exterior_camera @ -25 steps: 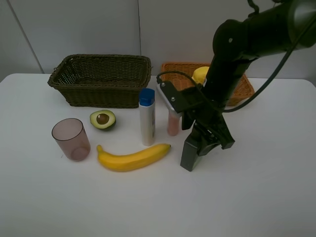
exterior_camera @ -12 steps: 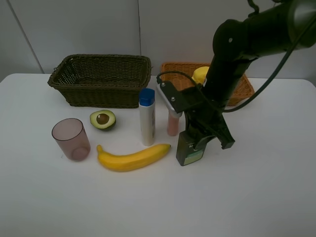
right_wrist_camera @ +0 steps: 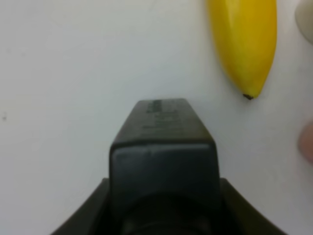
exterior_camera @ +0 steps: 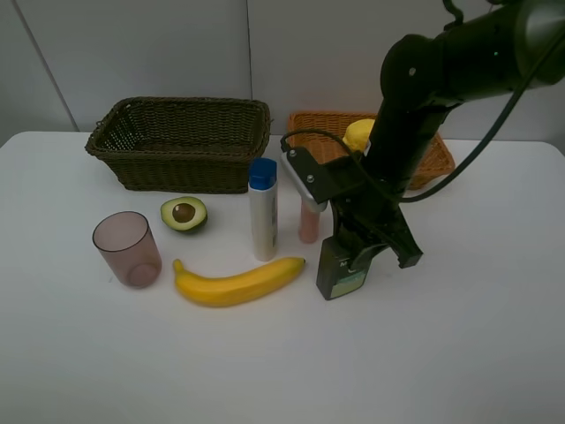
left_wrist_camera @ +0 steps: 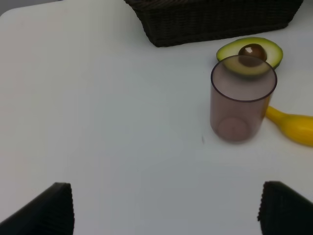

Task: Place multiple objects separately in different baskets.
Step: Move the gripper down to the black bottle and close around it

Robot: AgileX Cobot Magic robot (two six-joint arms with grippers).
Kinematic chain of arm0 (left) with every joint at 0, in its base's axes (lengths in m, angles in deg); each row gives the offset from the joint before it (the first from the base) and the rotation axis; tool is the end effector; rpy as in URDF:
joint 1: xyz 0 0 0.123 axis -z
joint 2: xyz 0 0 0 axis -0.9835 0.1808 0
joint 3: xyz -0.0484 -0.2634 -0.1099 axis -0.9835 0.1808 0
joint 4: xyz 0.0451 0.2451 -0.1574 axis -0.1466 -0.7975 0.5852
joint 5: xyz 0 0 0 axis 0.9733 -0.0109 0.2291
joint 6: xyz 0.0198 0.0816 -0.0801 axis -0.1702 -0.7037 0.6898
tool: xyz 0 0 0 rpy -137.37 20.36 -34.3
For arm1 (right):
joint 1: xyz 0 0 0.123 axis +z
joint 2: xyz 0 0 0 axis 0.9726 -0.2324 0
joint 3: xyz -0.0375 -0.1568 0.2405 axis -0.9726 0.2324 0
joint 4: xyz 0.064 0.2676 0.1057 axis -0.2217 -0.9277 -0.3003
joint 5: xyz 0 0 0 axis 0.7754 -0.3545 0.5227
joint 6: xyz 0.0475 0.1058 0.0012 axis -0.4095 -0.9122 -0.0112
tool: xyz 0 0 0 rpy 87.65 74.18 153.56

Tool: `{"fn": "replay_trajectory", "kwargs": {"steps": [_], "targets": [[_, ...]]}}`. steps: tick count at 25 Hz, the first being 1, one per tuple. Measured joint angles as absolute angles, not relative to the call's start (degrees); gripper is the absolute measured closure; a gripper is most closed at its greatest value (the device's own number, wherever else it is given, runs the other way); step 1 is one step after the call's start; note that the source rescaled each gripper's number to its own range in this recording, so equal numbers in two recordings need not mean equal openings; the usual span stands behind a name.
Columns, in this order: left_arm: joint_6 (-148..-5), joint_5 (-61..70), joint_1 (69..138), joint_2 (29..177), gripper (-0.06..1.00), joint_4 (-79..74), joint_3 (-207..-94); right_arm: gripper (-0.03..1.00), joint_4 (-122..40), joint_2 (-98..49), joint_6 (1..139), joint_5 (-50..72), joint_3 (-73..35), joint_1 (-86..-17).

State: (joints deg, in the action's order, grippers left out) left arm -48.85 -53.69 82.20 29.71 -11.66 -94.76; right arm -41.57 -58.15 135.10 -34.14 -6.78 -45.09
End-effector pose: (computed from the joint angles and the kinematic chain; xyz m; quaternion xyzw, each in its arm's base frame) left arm 0.0578 -0.0112 0.2575 0.0664 0.8740 -0.0272 0.4806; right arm 0.3155 0.2091 0.1228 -0.8392 0.5402 0.0439 0.0442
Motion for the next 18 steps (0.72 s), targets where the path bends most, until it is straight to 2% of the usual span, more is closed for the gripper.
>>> {"fn": "replay_trajectory", "kwargs": {"steps": [7,18], "targets": [[-48.8,-53.7,82.2,29.7,-0.05,-11.7,-94.8,0.86,-41.5,-58.2,135.1,-35.3,-7.1,-45.1],[-48.8,-53.7,82.2,29.7,-0.05,-11.7,-94.8,0.86,-41.5,-58.1,134.5,-45.4,-13.7,-45.1]]}}
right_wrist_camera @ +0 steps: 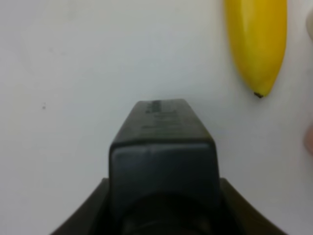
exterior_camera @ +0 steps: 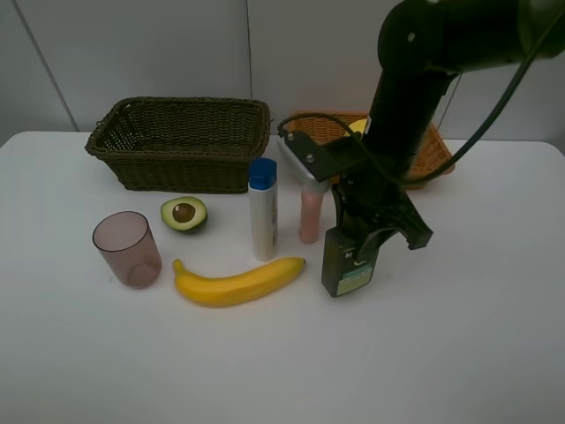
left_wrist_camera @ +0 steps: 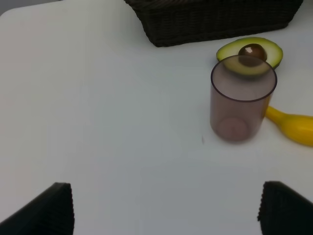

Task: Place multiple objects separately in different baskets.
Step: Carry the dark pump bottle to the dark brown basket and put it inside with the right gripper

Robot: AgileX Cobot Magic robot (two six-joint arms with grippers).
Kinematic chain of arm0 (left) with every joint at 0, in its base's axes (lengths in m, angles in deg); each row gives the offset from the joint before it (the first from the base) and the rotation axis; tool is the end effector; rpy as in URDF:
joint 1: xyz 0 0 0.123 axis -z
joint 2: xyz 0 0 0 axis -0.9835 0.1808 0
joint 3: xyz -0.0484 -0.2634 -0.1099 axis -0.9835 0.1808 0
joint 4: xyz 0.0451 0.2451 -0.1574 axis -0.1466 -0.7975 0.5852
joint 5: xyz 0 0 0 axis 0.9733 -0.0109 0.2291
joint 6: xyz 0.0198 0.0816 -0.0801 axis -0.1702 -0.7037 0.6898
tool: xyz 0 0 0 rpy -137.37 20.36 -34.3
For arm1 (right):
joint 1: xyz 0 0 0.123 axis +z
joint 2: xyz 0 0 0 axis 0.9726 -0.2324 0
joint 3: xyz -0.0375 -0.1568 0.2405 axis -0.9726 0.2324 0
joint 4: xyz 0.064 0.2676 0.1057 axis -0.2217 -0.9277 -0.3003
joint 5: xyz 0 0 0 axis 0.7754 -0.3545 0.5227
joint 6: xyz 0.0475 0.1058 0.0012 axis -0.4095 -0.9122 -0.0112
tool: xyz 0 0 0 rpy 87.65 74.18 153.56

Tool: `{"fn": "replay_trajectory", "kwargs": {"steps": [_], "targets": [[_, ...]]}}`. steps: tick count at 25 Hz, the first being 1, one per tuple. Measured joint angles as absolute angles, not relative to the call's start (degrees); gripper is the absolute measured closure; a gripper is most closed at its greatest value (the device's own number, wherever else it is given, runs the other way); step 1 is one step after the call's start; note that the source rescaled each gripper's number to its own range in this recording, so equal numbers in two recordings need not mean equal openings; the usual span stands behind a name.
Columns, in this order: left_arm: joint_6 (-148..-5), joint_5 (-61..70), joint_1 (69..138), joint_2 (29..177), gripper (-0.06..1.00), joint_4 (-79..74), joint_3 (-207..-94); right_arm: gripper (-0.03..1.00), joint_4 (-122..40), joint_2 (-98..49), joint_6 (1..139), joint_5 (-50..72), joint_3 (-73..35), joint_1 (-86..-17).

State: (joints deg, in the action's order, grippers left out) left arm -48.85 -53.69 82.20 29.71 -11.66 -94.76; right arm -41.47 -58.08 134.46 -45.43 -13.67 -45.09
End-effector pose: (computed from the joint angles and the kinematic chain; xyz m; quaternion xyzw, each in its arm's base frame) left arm 0.0578 -0.0112 0.2575 0.0664 0.8740 -0.0272 0.4806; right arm 0.3207 0.2141 0.1551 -0.8415 0.5360 0.0663 0.0130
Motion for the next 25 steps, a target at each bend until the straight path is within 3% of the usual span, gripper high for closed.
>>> {"fn": "replay_trajectory", "kwargs": {"steps": [16,25], "targets": [[-48.8,-53.7,82.2,29.7,-0.05,-11.7,-94.8,0.86,-38.5,-58.0,124.4,-49.5,-29.6,-45.1],[-48.8,-53.7,82.2,29.7,-0.05,-11.7,-94.8,0.86,-36.8,-58.0,122.7,-49.7,-32.7,-45.1]]}}
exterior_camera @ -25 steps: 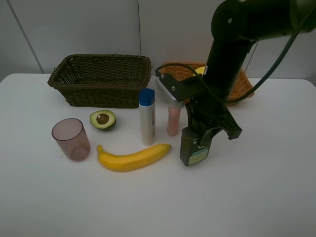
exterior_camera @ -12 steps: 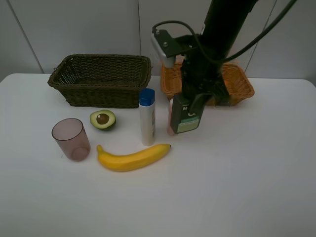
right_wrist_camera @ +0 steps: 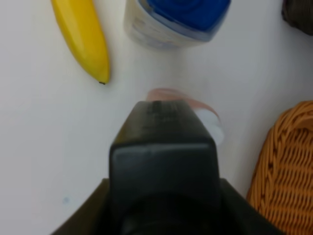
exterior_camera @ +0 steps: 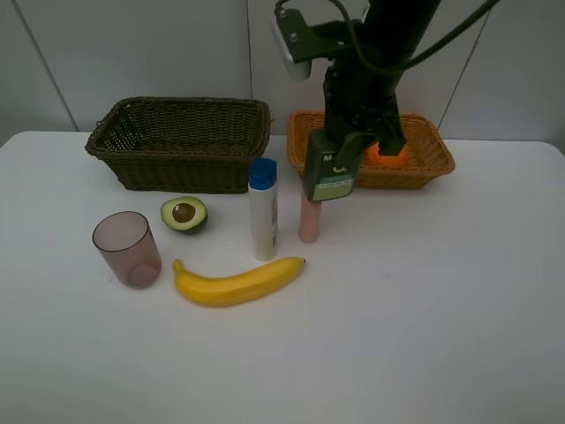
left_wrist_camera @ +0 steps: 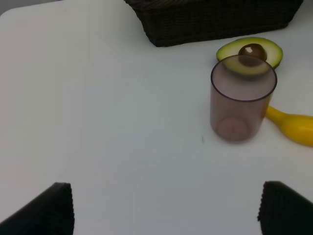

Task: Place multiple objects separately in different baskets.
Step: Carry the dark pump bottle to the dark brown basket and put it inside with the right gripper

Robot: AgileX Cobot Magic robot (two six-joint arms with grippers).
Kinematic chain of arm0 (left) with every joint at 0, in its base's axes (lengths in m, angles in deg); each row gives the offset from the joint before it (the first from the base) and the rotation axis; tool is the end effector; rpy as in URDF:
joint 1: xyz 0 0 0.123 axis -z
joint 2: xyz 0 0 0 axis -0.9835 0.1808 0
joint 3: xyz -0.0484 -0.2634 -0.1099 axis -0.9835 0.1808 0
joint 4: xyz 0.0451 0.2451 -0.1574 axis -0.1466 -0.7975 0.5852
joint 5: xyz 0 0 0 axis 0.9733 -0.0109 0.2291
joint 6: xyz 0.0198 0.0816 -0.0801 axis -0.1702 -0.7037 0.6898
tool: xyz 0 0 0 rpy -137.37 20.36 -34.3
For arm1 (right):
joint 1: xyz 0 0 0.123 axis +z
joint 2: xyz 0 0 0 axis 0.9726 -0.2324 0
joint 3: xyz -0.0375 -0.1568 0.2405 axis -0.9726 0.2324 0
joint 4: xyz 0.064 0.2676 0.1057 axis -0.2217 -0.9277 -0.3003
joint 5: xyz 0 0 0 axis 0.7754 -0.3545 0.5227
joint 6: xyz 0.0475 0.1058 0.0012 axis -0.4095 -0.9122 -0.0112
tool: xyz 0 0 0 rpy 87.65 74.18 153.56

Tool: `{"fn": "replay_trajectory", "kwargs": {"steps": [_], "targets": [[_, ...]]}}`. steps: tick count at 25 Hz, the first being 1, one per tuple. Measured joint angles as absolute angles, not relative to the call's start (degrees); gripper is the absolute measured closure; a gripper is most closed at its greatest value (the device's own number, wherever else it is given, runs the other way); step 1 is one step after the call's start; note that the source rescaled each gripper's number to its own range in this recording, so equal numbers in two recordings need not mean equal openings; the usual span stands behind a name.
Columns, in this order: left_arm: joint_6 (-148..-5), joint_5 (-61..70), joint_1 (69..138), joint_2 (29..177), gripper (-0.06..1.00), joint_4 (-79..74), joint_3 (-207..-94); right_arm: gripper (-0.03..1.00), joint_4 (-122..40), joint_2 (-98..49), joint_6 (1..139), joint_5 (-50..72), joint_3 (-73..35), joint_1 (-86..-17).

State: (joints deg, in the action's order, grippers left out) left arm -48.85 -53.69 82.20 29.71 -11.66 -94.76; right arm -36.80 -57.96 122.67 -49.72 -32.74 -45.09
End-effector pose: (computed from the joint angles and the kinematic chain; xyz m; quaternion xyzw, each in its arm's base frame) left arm 0.0578 -0.0112 0.2575 0.0664 0.8740 -0.0272 0.4806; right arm 0.3697 0.2343 0.2527 -0.7931 0.5983 -0.0132 0.1136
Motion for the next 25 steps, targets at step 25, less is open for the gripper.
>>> {"fn": "replay_trajectory", "kwargs": {"steps": [25], "targets": [[-48.8,-53.7,82.2,29.7,-0.05,-11.7,-94.8,0.86,-34.2,-53.1,121.6,-39.9,-33.2,-45.1]]}}
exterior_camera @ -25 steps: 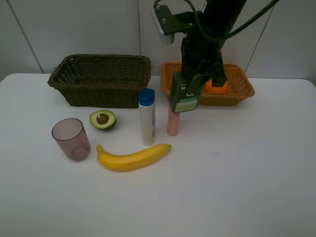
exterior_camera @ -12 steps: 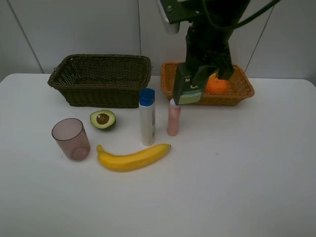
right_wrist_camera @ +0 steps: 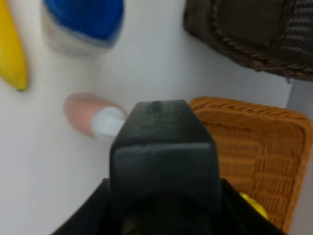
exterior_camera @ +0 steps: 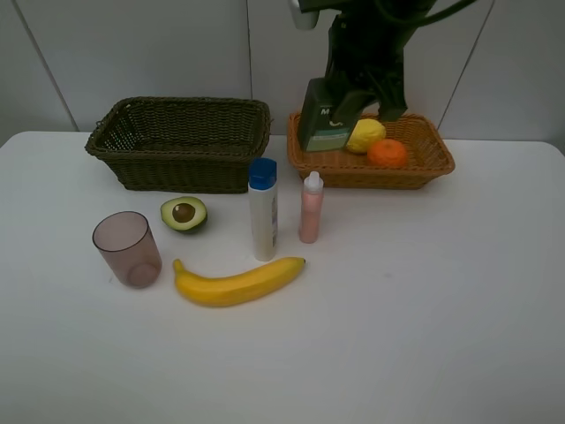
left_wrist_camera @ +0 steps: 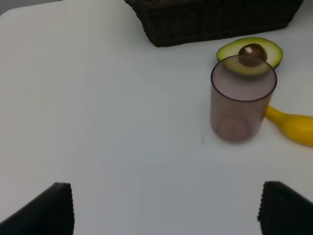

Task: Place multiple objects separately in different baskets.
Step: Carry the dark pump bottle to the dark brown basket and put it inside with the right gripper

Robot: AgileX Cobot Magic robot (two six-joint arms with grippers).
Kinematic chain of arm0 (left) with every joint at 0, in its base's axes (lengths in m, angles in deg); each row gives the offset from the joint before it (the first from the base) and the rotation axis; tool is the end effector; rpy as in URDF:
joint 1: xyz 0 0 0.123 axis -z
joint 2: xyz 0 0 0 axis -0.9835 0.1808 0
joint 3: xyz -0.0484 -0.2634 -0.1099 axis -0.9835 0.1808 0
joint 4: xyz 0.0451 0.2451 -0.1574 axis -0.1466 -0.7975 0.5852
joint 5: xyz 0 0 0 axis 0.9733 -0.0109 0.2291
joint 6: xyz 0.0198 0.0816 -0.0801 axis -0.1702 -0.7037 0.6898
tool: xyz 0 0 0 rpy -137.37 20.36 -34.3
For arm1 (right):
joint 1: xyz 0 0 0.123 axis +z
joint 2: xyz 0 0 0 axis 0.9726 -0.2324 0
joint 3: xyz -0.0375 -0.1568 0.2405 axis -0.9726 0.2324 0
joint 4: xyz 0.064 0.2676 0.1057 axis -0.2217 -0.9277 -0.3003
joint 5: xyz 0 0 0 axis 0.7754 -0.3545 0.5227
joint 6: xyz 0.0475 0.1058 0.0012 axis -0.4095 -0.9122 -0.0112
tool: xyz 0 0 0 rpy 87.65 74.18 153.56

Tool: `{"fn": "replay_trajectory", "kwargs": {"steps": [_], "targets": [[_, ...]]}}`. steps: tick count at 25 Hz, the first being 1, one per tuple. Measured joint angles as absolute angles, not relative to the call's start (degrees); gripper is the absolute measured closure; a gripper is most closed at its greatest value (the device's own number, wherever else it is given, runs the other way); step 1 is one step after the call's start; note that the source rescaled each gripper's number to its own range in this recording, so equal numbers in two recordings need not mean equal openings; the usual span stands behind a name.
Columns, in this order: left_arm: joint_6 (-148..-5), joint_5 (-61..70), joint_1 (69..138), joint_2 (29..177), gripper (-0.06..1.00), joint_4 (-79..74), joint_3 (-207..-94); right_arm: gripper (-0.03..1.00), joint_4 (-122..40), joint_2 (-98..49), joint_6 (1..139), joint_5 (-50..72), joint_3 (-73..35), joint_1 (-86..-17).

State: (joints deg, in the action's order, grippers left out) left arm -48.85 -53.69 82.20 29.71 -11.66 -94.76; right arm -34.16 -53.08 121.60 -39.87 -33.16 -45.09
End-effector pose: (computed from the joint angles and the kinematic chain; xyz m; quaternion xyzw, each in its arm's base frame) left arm 0.0578 -0.0112 0.2575 0.0664 0.8740 -0.0272 0.4806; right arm 0.3780 0.2333 0.2994 -0.7725 0.5877 -0.0805 0.2266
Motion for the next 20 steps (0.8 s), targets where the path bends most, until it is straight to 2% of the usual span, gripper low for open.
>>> {"fn": "replay_trajectory", "kwargs": {"steps": [4,11,20], "targets": [[-48.8,-53.7,82.2,29.7,-0.05,-11.7,-94.8,0.86,-37.0,-53.3,121.6,-27.5,-33.2,-45.1],[-48.8,-53.7,82.2,29.7,-0.05,-11.7,-94.8,0.86,-53.3,-57.6,121.6,-4.5,-33.2,-45.1],[-48.8,-53.7,82.2,29.7,-0.05,-11.7,-94.8,0.86,-72.7,-67.0,121.6,11.7,-33.1,-45.1]]}}
